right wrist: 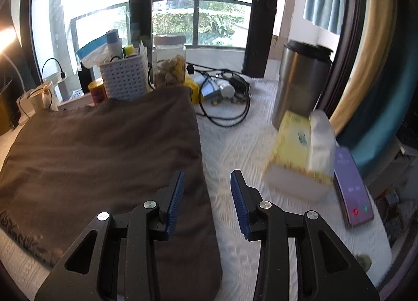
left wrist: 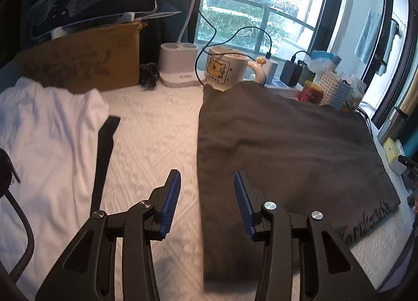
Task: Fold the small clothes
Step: 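Lay the hem down and open both tools, then move both open tools to the edge of the folded brown shirt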
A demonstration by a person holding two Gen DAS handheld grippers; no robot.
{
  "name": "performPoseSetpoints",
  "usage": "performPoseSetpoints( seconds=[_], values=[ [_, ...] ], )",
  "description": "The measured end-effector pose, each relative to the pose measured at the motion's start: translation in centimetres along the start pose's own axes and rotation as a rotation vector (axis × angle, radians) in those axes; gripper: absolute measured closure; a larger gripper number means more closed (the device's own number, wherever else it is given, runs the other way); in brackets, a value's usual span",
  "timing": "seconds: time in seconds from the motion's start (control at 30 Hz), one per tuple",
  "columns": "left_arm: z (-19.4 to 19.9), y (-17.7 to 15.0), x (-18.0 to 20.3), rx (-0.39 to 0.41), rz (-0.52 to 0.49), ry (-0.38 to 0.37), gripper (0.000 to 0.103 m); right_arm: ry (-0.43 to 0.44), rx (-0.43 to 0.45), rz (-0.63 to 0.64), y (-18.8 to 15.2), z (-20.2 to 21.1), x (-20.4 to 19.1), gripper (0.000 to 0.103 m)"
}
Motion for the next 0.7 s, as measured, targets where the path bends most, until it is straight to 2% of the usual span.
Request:
performPoseSetpoints(
  seconds=[0.33,0.4,0.47,0.7],
  values=[
    [1.3,-2.8,0.3,-0.039,0.017,-0.002,0.061,0.060,-0.030,-0.049,-4.0,0.7,-0.5,0.063],
    [1.3,-3.4,0.5,-0.054,0.033,-0.001,0.057,0.070,-0.041,-0.065,-4.8,0.6,-0.2,0.063],
    [1.2,-4.0,0.7,-0.059,0.041,0.003,0.048,0.070,-0.052,-0.075,-5.7,0.4,0.2,0.063],
    [0.7,-5.7,0.7,-0.110,0.054,0.042,0.048,0.081,-0.099,-0.095,-8.6,0.2,1.8,0.063]
  ],
)
Point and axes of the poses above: each gripper's, at about its wrist camera, not at the fingertips, and z roughly against the way its jaws point, x to its right, y to its top, the point moved 5 cm from there along -z, roughly the way its jaws point
